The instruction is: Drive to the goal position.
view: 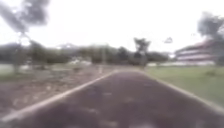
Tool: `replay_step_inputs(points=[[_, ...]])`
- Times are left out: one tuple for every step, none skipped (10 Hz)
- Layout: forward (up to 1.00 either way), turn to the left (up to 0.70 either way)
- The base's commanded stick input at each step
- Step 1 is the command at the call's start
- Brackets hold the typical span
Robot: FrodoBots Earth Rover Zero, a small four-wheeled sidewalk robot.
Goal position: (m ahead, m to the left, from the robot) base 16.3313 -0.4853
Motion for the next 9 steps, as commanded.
replay_step_inputs(points=[[0.70,0.00],[0.70,0.00],[0.70,0.00],[0.70,0.00],[0.70,0.00],[0.70,0.00],[0.70,0.00],[0.70,0.00],[0.70,0.00]])
